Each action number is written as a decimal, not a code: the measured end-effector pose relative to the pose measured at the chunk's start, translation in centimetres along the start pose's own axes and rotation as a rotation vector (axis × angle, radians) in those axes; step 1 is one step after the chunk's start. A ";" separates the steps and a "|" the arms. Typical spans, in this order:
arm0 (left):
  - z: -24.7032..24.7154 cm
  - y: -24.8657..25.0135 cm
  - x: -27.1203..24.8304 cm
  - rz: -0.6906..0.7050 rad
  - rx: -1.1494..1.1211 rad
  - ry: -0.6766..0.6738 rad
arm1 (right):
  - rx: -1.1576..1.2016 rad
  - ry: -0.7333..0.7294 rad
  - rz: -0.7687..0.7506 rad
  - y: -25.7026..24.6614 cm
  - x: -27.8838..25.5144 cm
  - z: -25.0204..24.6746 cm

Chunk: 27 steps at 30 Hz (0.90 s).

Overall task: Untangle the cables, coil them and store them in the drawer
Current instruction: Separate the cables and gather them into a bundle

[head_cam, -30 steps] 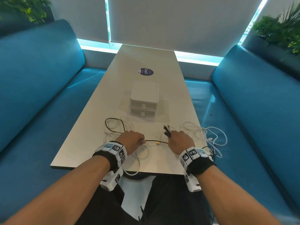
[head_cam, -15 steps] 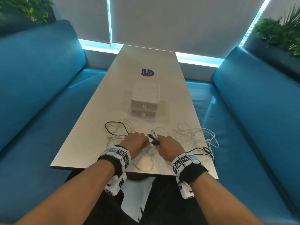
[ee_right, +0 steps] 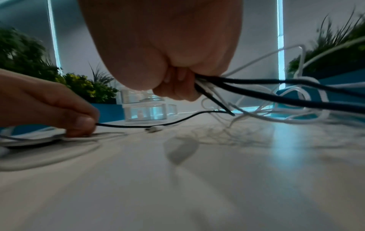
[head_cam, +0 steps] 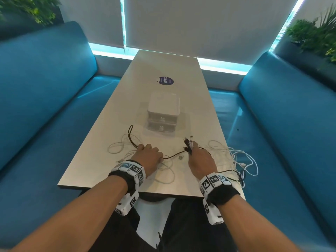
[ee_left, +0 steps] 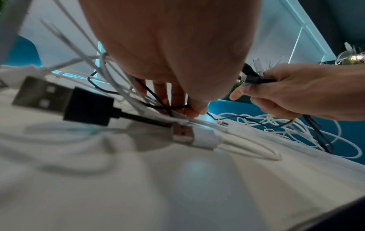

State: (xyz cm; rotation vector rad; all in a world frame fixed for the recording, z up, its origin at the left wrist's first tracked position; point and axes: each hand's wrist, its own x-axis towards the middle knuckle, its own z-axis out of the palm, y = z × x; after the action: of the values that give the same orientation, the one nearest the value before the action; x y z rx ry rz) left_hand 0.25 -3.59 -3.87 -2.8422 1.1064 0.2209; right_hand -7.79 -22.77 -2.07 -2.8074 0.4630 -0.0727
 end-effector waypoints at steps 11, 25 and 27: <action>0.6 1.3 0.0 0.012 -0.034 0.071 | 0.043 -0.249 -0.150 -1.6 -0.9 1.4; 0.5 -0.7 -0.6 -0.089 0.026 0.002 | 0.050 0.018 0.103 0.9 -0.4 0.7; 0.5 -0.5 -0.5 -0.076 0.040 -0.002 | 0.091 0.019 0.077 0.1 -0.4 1.0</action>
State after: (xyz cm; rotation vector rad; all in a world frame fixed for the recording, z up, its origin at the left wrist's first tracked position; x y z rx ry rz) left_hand 0.18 -2.85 -4.24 -2.8413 0.9884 0.1938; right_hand -8.10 -22.50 -3.02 -2.6992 0.5581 -0.1014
